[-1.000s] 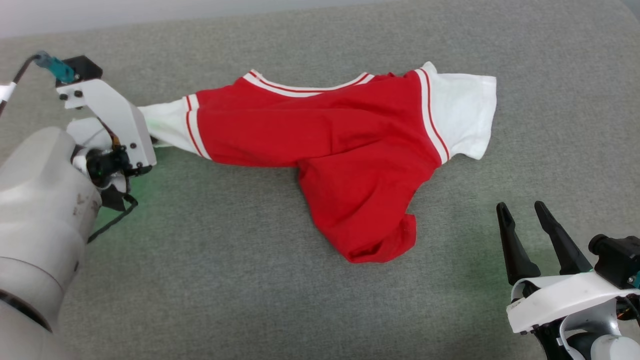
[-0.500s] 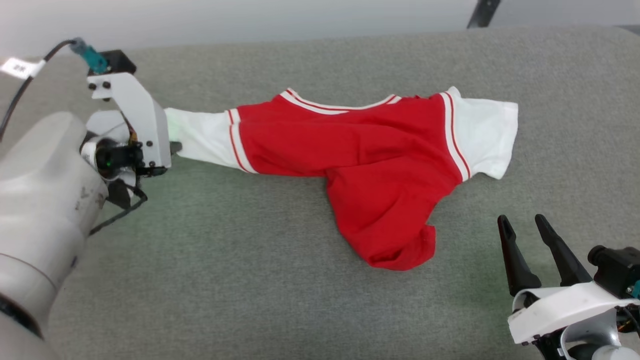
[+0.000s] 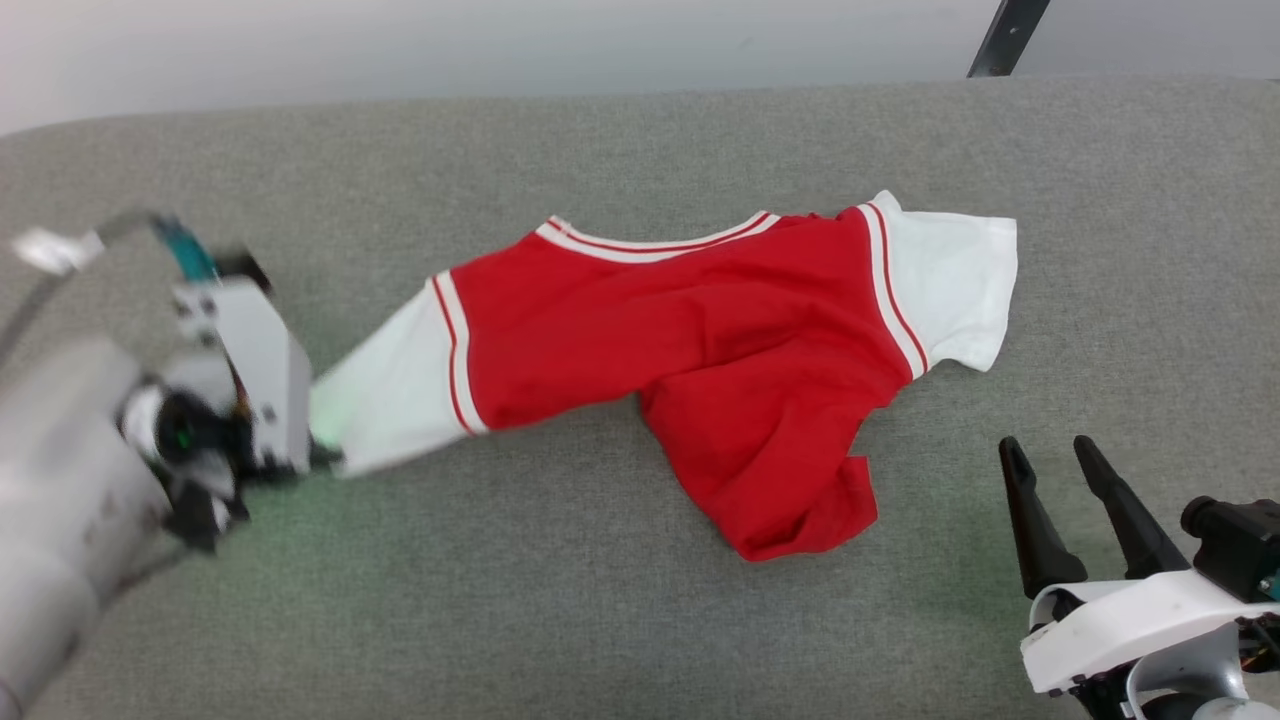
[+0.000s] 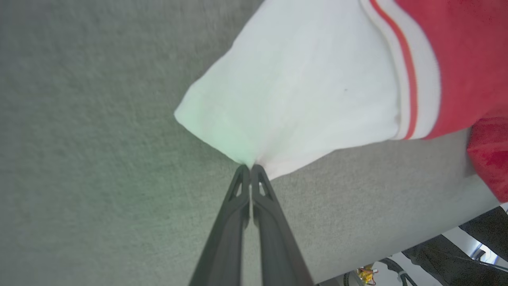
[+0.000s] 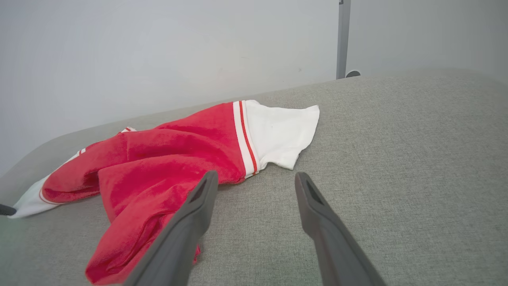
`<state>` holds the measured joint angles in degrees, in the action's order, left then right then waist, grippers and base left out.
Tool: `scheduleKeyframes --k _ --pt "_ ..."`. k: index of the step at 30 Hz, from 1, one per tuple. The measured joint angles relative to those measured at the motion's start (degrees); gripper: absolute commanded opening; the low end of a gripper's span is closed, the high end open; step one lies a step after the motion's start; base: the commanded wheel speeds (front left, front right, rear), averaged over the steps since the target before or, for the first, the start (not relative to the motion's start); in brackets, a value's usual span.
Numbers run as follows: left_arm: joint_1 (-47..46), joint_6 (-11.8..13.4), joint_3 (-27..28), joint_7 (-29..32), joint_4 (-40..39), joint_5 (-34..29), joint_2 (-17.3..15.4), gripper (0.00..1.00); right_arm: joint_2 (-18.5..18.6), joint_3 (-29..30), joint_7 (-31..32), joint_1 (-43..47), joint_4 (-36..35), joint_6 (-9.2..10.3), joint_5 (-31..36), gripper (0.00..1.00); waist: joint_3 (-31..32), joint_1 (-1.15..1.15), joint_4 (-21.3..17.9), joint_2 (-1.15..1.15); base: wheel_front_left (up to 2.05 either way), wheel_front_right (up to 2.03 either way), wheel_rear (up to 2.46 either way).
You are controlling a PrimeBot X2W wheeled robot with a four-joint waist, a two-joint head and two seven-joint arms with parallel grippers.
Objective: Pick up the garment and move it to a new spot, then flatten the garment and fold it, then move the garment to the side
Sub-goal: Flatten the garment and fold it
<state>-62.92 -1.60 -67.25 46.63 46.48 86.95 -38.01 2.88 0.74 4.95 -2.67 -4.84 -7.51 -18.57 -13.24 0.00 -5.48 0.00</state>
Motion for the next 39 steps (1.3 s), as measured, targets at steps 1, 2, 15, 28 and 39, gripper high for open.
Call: scheduleKeyframes --k 1,2,15,28,39 --pt "1.7 0.3 0.0 0.1 -1.6 0.6 -0.4 0.0 0.0 0.2 0.1 0.0 0.0 0.0 0.0 1.0 0.0 0.0 0.0 0.0 0.0 0.0 0.0" --pt "3.0 0.6 0.1 0.0 -2.8 1.3 -0.7 0.0 0.0 0.3 0.2 0.0 -0.1 0.0 0.0 1.0 0.0 0.0 0.1 0.0 0.0 0.0 0.0" --pt "7.5 5.2 1.5 -8.5 -12.4 -0.2 -5.8 1.0 0.0 0.2 1.6 0.1 -0.5 0.0 1.1 1.0 1.8 0.0 0.4 0.0 0.0 0.0 0.0" --pt "21.4 5.9 9.1 -42.0 -19.9 -1.0 -7.3 1.0 5.2 -1.2 7.6 0.5 0.5 0.0 3.4 1.0 7.8 0.0 1.1 0.0 0.0 0.0 0.0" --pt "38.5 13.9 15.7 -61.5 -27.2 -5.5 1.2 1.0 17.2 -2.8 14.7 -1.8 7.0 -0.01 1.3 1.0 10.2 0.0 7.1 0.0 0.0 0.0 0.0"
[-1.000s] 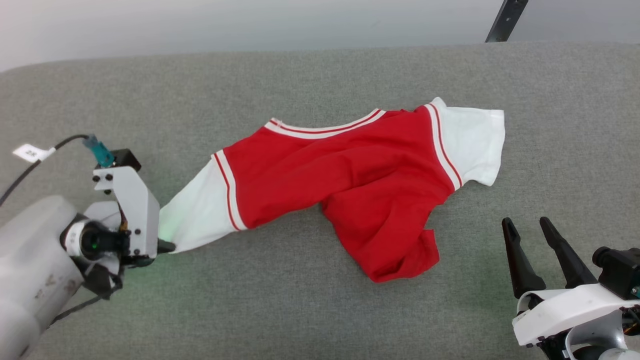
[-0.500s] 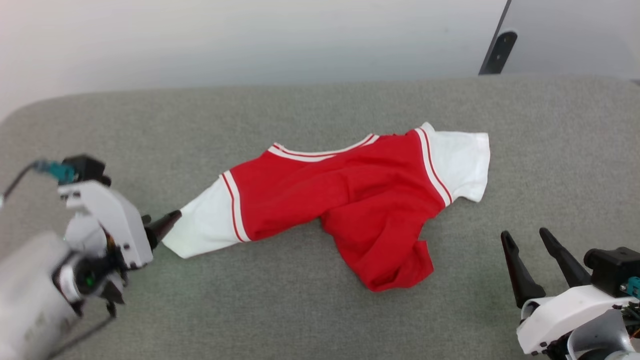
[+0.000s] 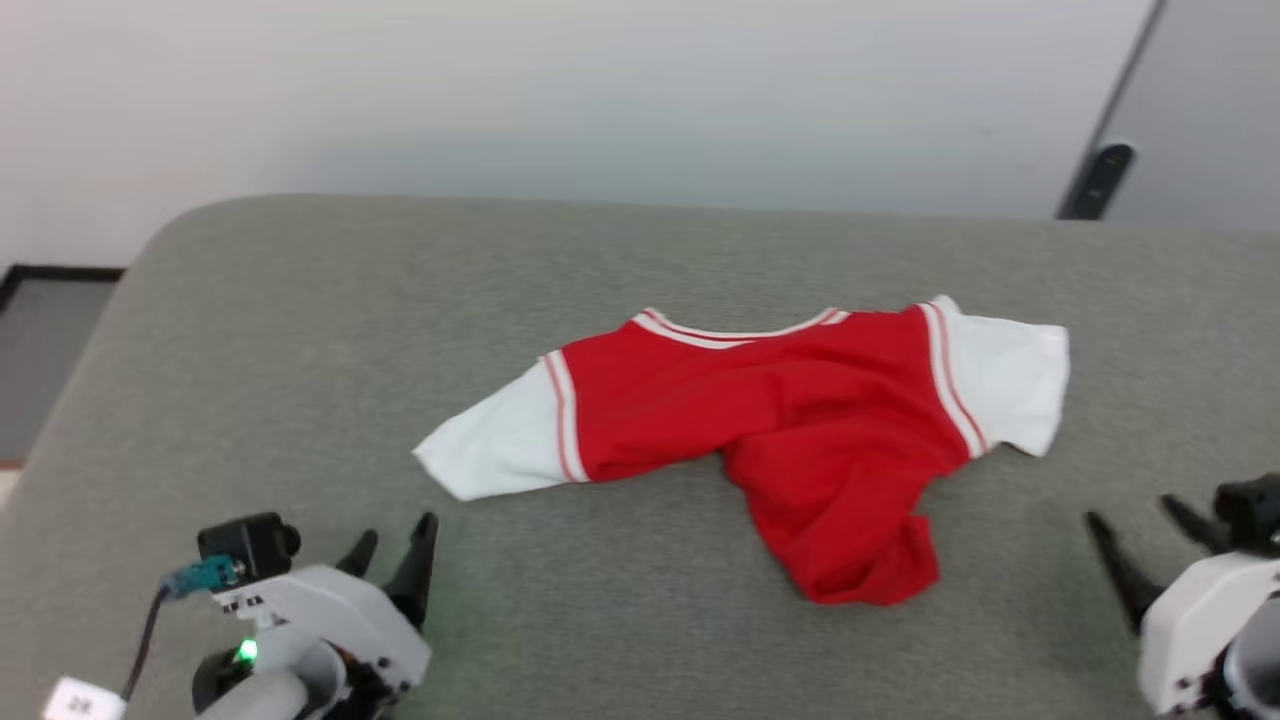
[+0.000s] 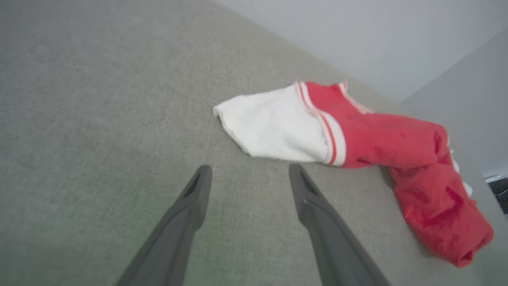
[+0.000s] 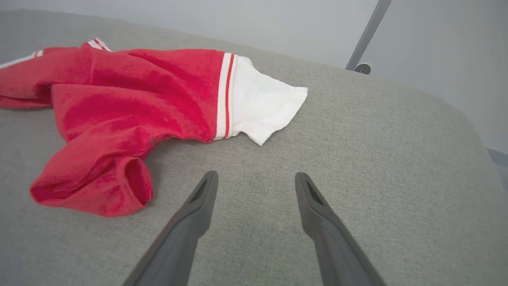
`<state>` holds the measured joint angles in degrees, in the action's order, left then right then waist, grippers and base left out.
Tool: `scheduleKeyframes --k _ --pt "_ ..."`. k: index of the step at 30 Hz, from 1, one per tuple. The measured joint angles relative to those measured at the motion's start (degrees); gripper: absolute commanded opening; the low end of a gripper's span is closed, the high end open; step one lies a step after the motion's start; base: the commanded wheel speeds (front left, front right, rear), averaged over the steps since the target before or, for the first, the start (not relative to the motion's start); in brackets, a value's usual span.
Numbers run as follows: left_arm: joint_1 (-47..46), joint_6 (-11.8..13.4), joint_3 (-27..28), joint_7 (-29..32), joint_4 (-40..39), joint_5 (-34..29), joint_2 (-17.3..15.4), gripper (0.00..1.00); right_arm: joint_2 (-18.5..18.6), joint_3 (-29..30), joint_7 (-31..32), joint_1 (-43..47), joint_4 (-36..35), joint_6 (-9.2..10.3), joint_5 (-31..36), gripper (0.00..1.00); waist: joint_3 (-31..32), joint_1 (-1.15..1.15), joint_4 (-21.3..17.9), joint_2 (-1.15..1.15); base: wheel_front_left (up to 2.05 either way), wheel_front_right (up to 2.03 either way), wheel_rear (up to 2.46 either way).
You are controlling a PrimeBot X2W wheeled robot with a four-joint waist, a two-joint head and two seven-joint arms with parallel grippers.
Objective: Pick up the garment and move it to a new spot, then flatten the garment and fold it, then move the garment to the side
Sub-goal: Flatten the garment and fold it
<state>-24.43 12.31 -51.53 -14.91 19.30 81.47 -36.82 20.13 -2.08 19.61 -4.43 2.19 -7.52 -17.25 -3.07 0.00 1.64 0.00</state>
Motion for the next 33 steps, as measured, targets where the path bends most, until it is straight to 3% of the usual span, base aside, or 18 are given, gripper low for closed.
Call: scheduleKeyframes --k 6,14,19,23,33 --pt "10.3 2.9 13.4 -0.2 -6.3 -16.6 7.8 1.0 4.6 0.5 5.9 -5.7 6.0 0.0 -4.3 1.0 0.2 0.0 4.1 0.0 0.0 0.0 0.0" --pt "17.4 4.2 20.6 -0.2 -13.5 -41.1 14.6 1.0 11.5 0.1 16.4 -18.7 19.8 0.0 -8.2 1.0 -1.5 0.0 8.6 0.0 0.0 0.0 0.0" --pt "18.5 2.5 23.3 -0.2 -15.6 -52.2 17.4 1.0 13.8 0.4 23.3 -28.2 28.2 0.0 -8.9 1.0 -4.5 0.0 10.3 0.0 0.0 0.0 0.0" --pt "18.3 0.3 25.6 -0.2 -17.1 -58.0 20.0 1.0 14.9 0.8 24.9 -35.0 32.9 0.0 -7.2 1.0 -7.2 0.0 11.8 0.0 0.0 0.0 0.0" --pt "17.7 -4.9 30.5 -0.2 -18.1 -65.4 26.8 1.0 14.8 1.7 24.8 -43.8 44.6 0.0 -1.7 1.0 -15.0 0.0 15.4 0.0 0.0 0.0 0.0"
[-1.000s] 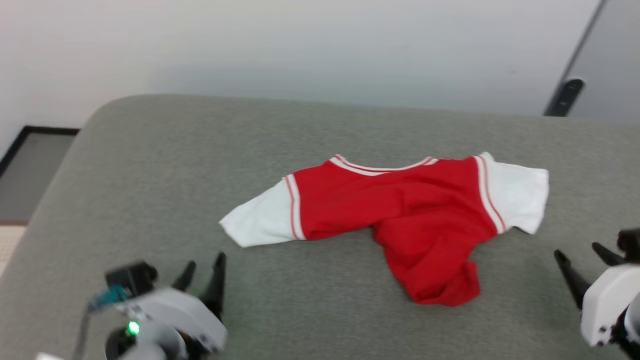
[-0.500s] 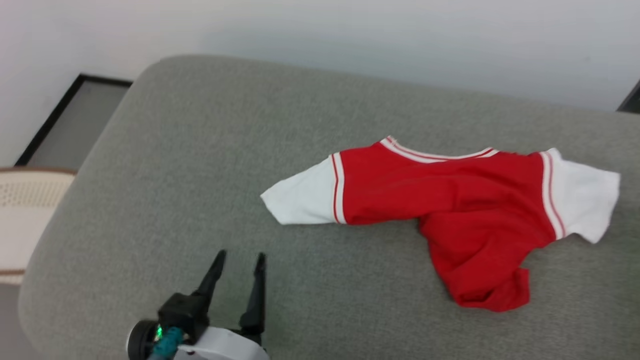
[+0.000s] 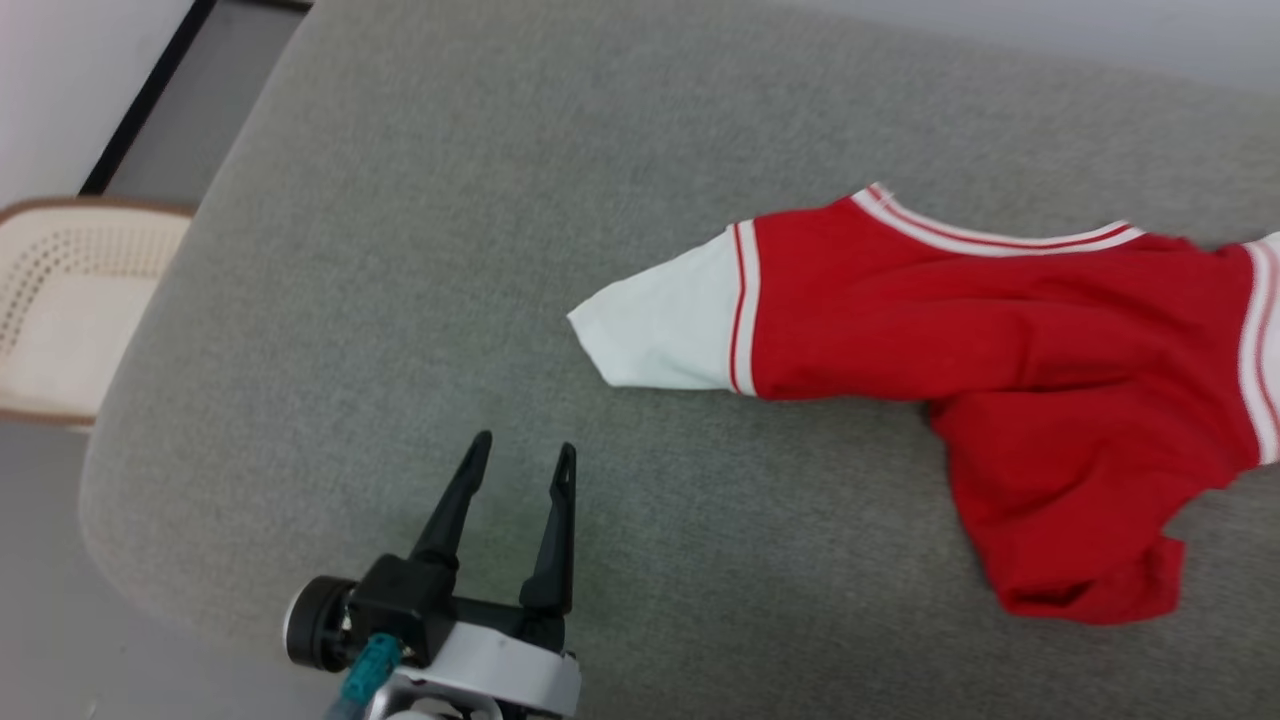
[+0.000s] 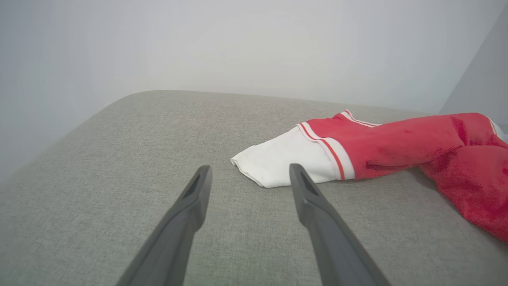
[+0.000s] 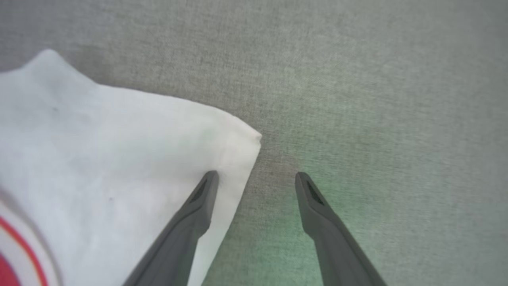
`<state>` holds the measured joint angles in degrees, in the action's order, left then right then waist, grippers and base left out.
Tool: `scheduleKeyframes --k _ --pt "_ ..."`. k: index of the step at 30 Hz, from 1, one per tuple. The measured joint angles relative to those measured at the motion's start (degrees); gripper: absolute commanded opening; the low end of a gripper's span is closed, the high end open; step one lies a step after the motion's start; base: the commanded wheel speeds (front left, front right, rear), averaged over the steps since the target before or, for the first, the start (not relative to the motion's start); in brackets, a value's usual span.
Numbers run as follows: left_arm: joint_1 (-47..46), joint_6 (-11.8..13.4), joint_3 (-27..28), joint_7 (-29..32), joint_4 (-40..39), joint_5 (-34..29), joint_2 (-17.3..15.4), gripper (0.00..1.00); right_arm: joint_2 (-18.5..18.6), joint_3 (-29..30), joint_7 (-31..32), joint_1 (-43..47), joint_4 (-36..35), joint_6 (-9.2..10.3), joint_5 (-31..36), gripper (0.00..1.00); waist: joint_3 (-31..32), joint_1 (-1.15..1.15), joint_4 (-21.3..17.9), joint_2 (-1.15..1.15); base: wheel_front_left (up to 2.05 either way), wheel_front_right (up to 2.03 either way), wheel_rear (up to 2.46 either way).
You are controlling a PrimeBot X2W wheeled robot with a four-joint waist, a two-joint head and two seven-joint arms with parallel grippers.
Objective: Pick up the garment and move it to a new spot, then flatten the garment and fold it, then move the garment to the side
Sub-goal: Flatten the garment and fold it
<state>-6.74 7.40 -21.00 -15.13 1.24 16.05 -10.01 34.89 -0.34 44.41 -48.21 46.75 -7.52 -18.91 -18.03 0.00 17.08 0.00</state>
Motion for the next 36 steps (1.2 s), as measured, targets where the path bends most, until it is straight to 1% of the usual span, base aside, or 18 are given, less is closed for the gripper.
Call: scheduleKeyframes --k 6,7,8,9,10,12,14,17,18,21,23,25,27,28,29,30,32,36 --pt "-0.2 -2.4 3.7 0.0 -0.1 -2.0 2.6 1.0 -0.1 -0.9 1.4 -3.0 3.0 0.24 -0.2 1.0 -3.3 0.0 1.8 0.0 0.0 0.0 0.0" --pt "-0.3 -2.9 4.2 0.0 0.0 -2.1 2.8 1.0 0.1 -1.1 1.4 -3.4 3.2 0.24 -0.4 0.77 -3.6 0.0 2.0 0.0 0.0 0.0 0.0" --pt "-0.5 -3.3 4.7 0.0 0.0 -2.1 3.1 1.0 0.1 -1.4 1.4 -3.8 3.4 0.25 -0.5 0.31 -3.9 0.0 2.1 0.0 0.0 0.0 0.0" --pt "-0.9 -3.9 5.1 0.0 0.1 -2.1 3.3 1.0 0.3 -1.5 1.2 -4.1 3.6 0.25 -0.6 0.04 -4.2 0.0 2.2 0.0 0.0 0.0 0.0" --pt "-1.5 -4.6 5.4 0.0 0.4 -2.1 3.4 1.0 0.3 -1.7 0.9 -4.4 3.8 0.25 -0.7 0.0 -4.4 0.0 2.2 0.0 0.0 0.0 0.0" --pt "-3.4 -6.5 5.9 0.0 1.8 -1.2 3.6 1.0 0.2 -2.2 0.1 -4.7 4.3 0.22 -0.9 0.0 -4.4 0.0 2.2 0.0 0.0 0.0 0.0" --pt "-6.3 -8.7 6.5 0.4 4.0 1.0 3.5 1.0 -0.3 -2.6 -0.9 -5.2 4.9 0.14 -1.2 0.0 -4.3 0.0 2.1 0.0 0.0 0.0 0.0" --pt "-13.4 -11.7 7.8 5.7 6.7 5.3 2.4 1.0 -0.6 -3.1 -2.1 -5.5 6.0 0.13 -1.2 0.0 -4.2 0.0 2.0 0.0 0.0 0.0 0.0" --pt "-16.2 -12.3 8.5 8.4 7.7 8.0 2.5 1.0 -0.8 -3.3 -2.3 -5.8 6.4 0.13 -1.2 0.0 -4.2 0.0 1.9 0.0 0.0 0.0 0.0" --pt "-23.6 -13.4 9.4 20.2 13.0 14.6 1.5 1.0 -1.2 -4.0 -3.0 -6.4 7.2 0.13 -1.3 0.0 -4.2 0.0 1.5 0.0 0.0 0.0 0.0" --pt "-27.8 -13.6 9.7 30.1 17.9 19.7 1.1 1.0 -1.4 -4.6 -3.5 -6.7 7.5 0.14 -1.5 0.0 -4.2 0.0 1.3 0.0 0.0 0.0 0.0" --pt "-31.7 -12.4 11.4 37.9 22.4 24.5 1.8 1.0 -1.5 -5.3 -4.2 -6.7 7.7 0.16 -1.8 0.0 -4.1 0.0 1.2 0.0 0.0 0.0 0.0" --pt "-34.9 -11.1 10.9 47.2 27.1 27.1 1.4 1.0 -1.6 -6.0 -4.5 -7.1 8.0 0.16 -2.1 0.0 -4.2 0.0 1.0 0.0 0.0 0.0 0.0" --pt "-35.9 -10.7 10.7 50.2 28.8 27.6 1.1 1.0 -1.6 -6.3 -4.5 -7.3 8.2 0.16 -2.3 0.0 -4.2 0.0 0.9 0.0 0.0 0.0 0.0" --pt "-37.1 -9.8 10.9 52.5 30.5 28.2 0.8 1.0 -1.7 -6.7 -4.5 -7.5 8.3 0.18 -2.3 0.0 -4.2 0.0 0.7 0.0 0.0 0.0 0.0" --pt "-38.3 -9.4 10.7 54.3 31.6 28.4 0.5 1.0 -1.8 -7.0 -4.5 -7.8 8.5 0.2 -2.4 0.0 -4.3 0.0 0.6 0.0 0.0 0.0 0.0" --pt "-40.7 -9.4 10.5 56.9 33.8 29.3 0.5 1.0 -2.0 -7.4 -4.6 -8.4 8.8 0.22 -2.7 0.0 -4.6 0.0 0.2 0.0 0.0 0.0 0.0" --pt "-43.4 -9.4 10.1 60.3 38.2 31.0 2.2 1.0 -2.3 -8.4 -4.6 -9.8 9.2 0.22 -3.4 0.0 -5.4 0.0 -0.3 0.0 0.0 0.0 0.0"
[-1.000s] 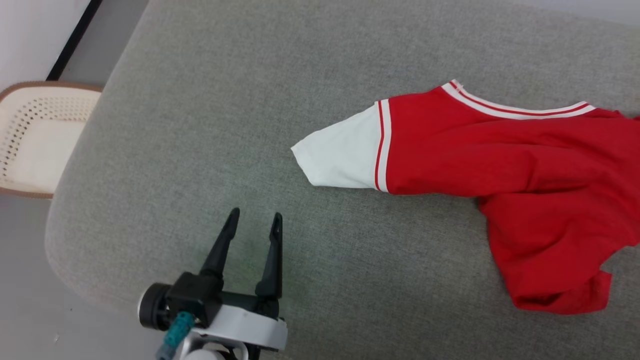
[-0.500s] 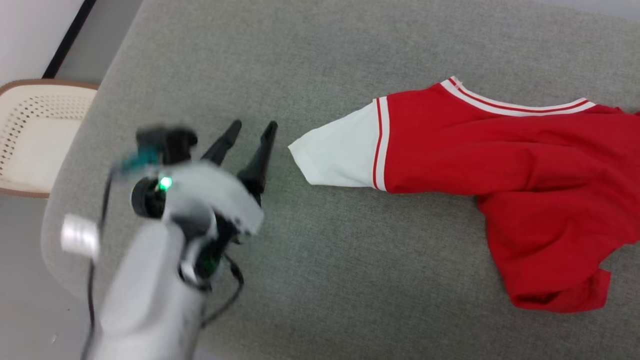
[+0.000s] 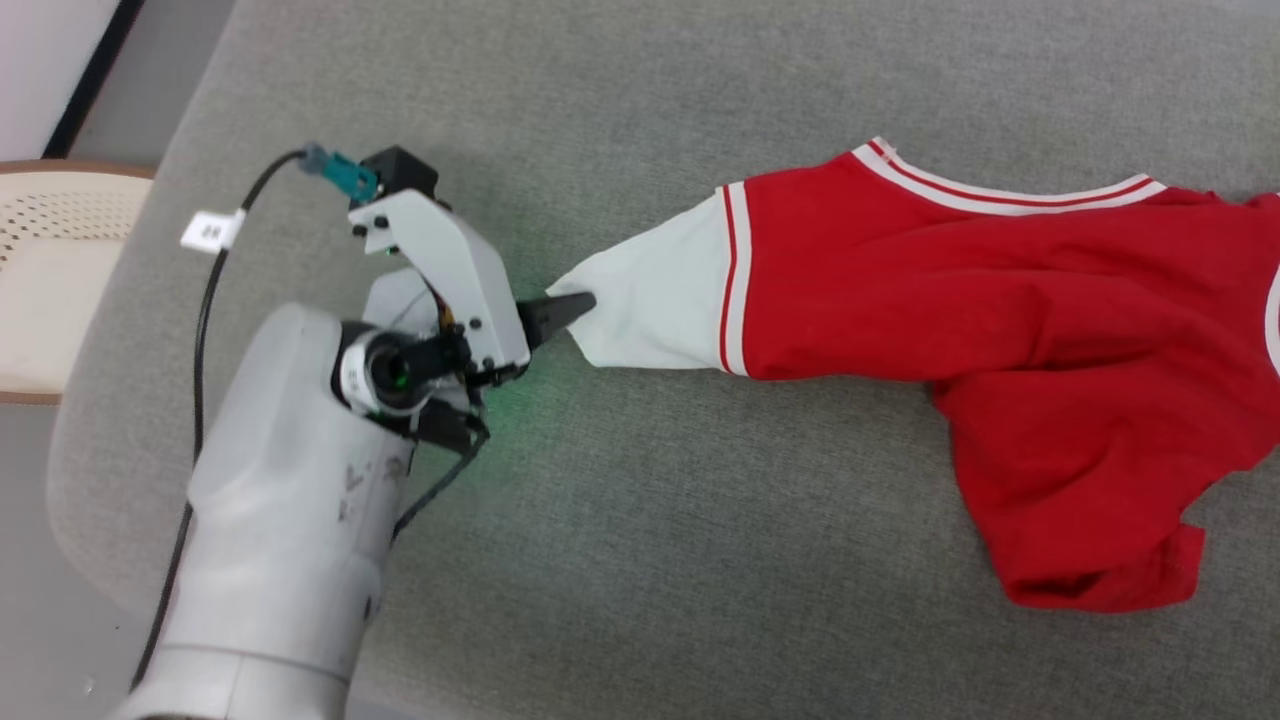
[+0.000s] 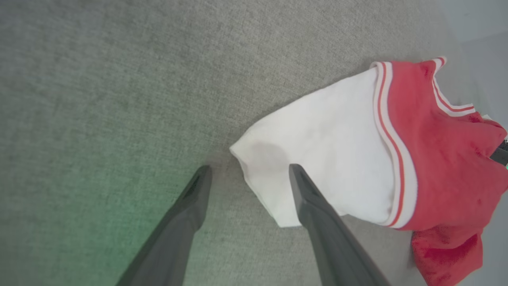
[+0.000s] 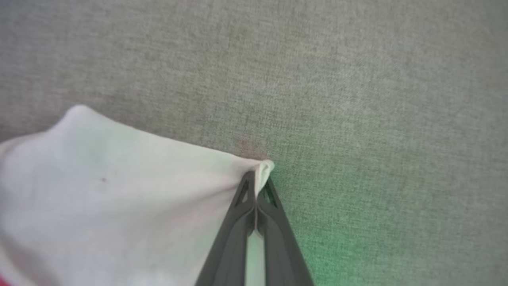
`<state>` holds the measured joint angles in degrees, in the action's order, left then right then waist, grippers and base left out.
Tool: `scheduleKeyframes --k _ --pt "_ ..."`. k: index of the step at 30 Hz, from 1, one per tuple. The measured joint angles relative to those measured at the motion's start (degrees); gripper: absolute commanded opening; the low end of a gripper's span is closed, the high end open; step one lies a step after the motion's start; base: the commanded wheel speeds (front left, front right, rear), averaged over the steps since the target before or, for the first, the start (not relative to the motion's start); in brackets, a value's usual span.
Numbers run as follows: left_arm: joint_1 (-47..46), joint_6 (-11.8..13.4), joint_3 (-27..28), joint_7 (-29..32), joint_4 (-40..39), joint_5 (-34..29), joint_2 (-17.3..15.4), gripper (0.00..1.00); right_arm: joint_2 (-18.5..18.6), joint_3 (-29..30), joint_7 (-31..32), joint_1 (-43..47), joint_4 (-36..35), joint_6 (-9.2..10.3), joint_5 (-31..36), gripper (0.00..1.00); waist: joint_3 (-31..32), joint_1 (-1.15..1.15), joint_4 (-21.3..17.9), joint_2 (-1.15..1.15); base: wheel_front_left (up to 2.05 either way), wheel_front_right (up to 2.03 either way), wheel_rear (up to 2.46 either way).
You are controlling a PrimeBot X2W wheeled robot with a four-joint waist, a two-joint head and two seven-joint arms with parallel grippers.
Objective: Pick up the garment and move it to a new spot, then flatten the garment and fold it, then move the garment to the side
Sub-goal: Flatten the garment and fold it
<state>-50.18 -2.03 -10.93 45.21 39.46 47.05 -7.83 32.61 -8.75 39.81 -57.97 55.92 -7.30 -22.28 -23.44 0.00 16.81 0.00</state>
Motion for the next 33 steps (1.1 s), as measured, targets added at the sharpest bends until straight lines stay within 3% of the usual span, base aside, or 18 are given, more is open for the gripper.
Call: scheduleKeyframes --k 8,9,10,11,12,19,24,33 --pt "-5.1 -1.6 0.1 0.2 8.1 2.2 1.7 1.0 -0.4 -2.6 -0.3 -2.4 0.2 0.0 -1.0 0.0 -1.5 0.0 -1.3 0.0 0.0 0.0 0.0" --pt "-5.6 -2.0 0.5 0.9 9.0 3.4 1.9 0.78 -0.6 -3.0 -0.4 -2.5 0.2 0.0 -1.0 0.0 -1.6 0.0 -1.4 0.0 0.0 0.0 0.0" --pt "-6.0 -2.4 0.6 1.7 9.7 4.3 2.2 0.4 -0.7 -3.3 -0.5 -2.6 0.3 0.01 -1.2 0.0 -1.6 0.0 -1.6 0.0 0.0 0.0 0.0" --pt "-6.3 -2.8 0.5 1.8 10.1 4.7 2.5 0.08 -0.8 -3.5 -0.5 -2.9 0.4 0.01 -1.4 0.0 -1.6 0.0 -1.8 0.0 0.0 0.0 0.0" --pt "-6.6 -3.1 0.2 1.8 10.5 4.8 2.8 0.0 -0.9 -3.9 -0.7 -3.1 0.5 0.01 -1.4 0.0 -1.6 0.0 -1.9 0.0 0.0 0.0 0.0" --pt "-7.7 -4.6 -0.4 -4.7 12.4 4.5 3.1 0.0 -2.2 -5.1 -5.4 -3.3 0.5 0.16 -4.0 0.0 -0.6 0.0 -2.7 0.0 0.0 0.0 0.0" --pt "-12.2 -4.4 -0.4 -20.8 12.1 -0.9 -0.1 0.0 -4.1 -4.7 -13.5 -6.1 -1.1 -0.22 -5.5 0.0 -0.1 0.0 -4.2 0.0 0.0 0.0 0.0" --pt "-27.5 -3.5 0.1 -42.9 15.5 -6.1 0.4 0.0 -3.6 1.3 -27.5 -24.1 0.5 -0.22 -0.9 0.0 -2.3 0.0 -7.5 0.0 0.0 0.0 0.0"
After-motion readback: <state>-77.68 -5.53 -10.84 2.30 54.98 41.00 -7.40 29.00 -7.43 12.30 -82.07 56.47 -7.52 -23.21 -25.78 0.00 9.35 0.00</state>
